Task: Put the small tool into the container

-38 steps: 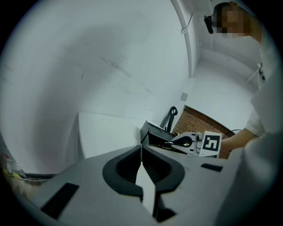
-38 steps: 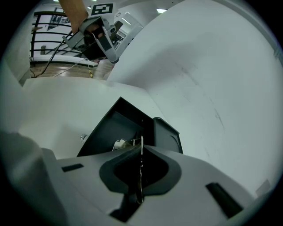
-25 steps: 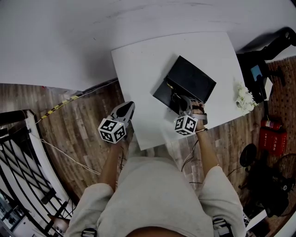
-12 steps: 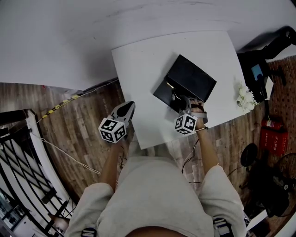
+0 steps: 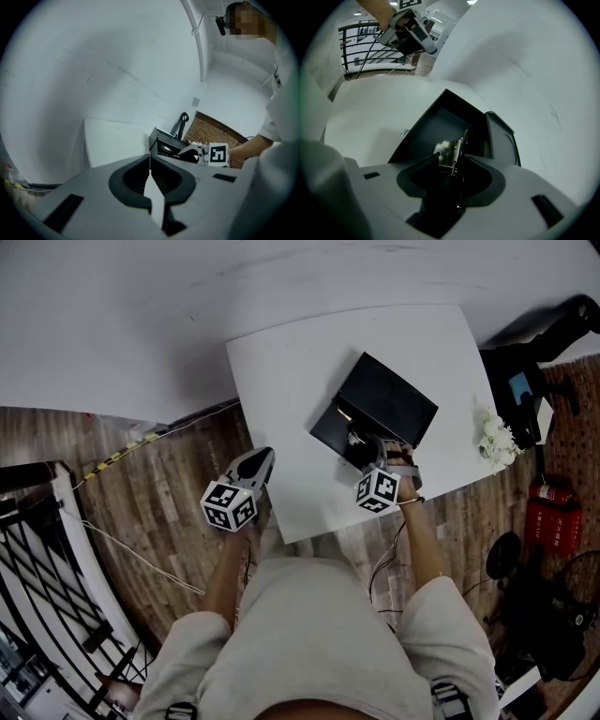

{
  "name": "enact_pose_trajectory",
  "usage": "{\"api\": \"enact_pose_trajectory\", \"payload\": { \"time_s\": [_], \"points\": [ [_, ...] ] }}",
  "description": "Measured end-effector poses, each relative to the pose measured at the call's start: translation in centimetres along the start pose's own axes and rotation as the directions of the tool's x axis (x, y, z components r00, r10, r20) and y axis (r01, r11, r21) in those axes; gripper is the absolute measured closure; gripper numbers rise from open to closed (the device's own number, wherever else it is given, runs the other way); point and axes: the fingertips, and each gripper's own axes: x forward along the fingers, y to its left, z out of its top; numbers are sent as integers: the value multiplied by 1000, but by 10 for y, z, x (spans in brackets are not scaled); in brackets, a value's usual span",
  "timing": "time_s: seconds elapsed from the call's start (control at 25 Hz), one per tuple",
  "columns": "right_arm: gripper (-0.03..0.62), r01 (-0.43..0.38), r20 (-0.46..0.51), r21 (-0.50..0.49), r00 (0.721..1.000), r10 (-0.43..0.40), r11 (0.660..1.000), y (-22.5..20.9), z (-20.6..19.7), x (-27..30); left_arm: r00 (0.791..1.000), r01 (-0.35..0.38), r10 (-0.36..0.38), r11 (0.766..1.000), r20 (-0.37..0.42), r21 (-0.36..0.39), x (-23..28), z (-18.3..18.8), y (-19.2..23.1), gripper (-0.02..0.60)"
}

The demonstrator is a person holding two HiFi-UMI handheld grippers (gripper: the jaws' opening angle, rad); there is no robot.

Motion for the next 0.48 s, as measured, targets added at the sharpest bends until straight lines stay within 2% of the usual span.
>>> {"api": "enact_pose_trajectory", "payload": {
  "time_s": [0.28,0.48],
  "points": [
    [386,-10,-1,1,1000,10,1000,-1,-2,2,1000,-2,2,1000,2,-5,0,0,1,566],
    [381,-5,18,-3,1000,5,1000,-2,3,-2,1000,0,0,1000,6,-5,-1,1,-1,566]
  ]
}}
